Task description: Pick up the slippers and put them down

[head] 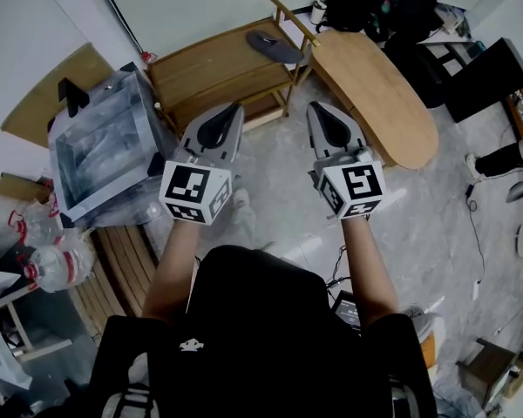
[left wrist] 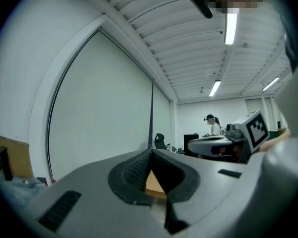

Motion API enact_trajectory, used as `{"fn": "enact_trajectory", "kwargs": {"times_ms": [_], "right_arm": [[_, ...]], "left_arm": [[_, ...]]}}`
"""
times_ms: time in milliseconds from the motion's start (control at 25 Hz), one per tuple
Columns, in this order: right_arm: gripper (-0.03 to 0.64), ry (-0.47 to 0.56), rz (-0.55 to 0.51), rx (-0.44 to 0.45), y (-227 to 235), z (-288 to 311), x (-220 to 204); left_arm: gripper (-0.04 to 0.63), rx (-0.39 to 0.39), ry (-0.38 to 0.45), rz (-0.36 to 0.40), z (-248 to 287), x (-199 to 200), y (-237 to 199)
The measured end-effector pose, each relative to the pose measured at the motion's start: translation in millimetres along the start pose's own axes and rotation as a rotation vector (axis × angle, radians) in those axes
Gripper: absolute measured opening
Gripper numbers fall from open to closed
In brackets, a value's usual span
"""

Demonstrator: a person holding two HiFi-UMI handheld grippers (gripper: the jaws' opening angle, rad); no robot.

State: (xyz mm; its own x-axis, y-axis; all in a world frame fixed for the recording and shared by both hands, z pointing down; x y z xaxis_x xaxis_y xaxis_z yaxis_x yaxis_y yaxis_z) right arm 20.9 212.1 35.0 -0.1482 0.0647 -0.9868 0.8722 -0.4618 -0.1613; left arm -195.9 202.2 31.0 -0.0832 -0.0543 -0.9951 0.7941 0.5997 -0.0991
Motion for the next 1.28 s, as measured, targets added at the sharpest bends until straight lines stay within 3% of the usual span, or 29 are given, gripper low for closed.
{"fn": "enact_trajectory", "kwargs": {"times_ms": [400, 720, 1280], "right_arm": [[-0.014, -0.007, 0.017, 0.032, 49, 114, -3], [-0.014, -0.045, 0.015, 0.037, 58, 200, -10], [-0.014, -0.174, 0.002, 0.058, 88, 264, -48]], "left_arm": [[0.007, -0.026, 0.002, -0.027, 94, 12, -82], [0.007, -0.059, -0.008, -0.044, 148, 12, -142], [0.008, -0.083, -0.082, -0.129, 209, -29, -194]]}}
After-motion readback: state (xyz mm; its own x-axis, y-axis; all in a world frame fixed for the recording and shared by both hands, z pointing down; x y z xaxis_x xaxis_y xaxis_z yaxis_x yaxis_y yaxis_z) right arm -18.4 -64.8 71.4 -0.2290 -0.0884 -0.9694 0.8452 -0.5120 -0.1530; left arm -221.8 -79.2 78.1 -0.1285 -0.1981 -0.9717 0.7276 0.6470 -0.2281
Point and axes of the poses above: the fingertips, and each gripper's own axes: z forward along the fingers, y to its right, x out of its top, the point moved 9 cm from there along -z, backward along the fingers, and after that the axes turned 5 degrees about -z, right-handed, at the moved point
